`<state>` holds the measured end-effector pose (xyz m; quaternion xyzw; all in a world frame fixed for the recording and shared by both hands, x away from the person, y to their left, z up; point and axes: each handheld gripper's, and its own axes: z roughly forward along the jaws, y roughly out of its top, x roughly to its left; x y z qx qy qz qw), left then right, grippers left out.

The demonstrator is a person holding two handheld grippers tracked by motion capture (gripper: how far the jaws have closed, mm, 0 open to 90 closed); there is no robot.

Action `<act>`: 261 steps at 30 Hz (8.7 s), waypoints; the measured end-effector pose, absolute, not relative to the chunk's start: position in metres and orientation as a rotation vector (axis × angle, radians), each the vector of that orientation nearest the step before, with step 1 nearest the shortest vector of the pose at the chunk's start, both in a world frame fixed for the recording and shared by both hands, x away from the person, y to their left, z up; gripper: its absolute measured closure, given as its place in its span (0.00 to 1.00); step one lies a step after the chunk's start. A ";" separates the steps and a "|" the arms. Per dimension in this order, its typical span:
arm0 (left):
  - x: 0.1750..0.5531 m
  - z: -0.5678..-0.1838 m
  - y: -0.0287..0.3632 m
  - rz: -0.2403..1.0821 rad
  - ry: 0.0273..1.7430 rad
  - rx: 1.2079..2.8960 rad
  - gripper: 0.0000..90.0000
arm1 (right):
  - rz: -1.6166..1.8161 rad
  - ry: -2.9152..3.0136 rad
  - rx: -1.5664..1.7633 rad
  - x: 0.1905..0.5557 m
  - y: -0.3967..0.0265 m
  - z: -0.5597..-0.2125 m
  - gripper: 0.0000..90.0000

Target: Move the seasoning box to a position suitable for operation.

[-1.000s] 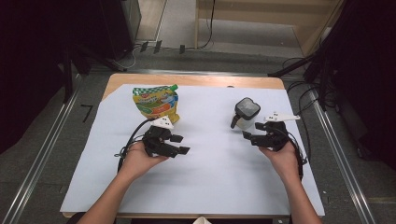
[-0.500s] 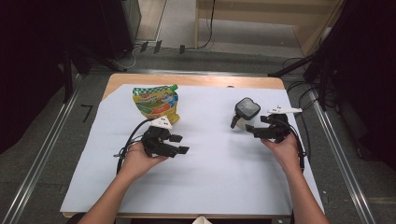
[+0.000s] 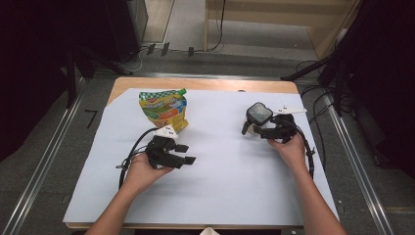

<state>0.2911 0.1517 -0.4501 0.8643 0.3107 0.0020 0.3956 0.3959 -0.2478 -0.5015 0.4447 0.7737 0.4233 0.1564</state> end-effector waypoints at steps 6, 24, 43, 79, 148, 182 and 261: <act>0.286 -0.452 0.155 0.012 0.802 2.193 0.49 | 1.255 2.189 1.214 0.406 -0.239 -0.510 0.14; 0.282 -0.454 0.162 0.013 0.828 2.188 0.48 | 1.240 2.135 1.226 0.412 -0.226 -0.520 0.15; 0.289 -0.453 0.157 -0.001 0.801 2.187 0.48 | 1.277 2.116 1.230 0.401 -0.227 -0.501 0.17; 0.299 -0.452 0.155 0.004 0.795 2.190 0.48 | 1.413 2.349 0.927 0.333 -0.153 -0.485 0.17; 0.294 -0.467 0.122 -0.154 0.710 2.243 1.00 | 1.351 2.469 0.938 0.268 -0.171 -0.471 0.94; 0.282 -0.469 0.096 -0.119 0.673 2.268 1.00 | 1.291 2.473 1.041 0.281 -0.153 -0.483 1.00; 0.296 -0.455 0.138 -0.148 0.677 2.220 0.50 | 1.262 2.608 0.980 0.231 -0.117 -0.489 1.00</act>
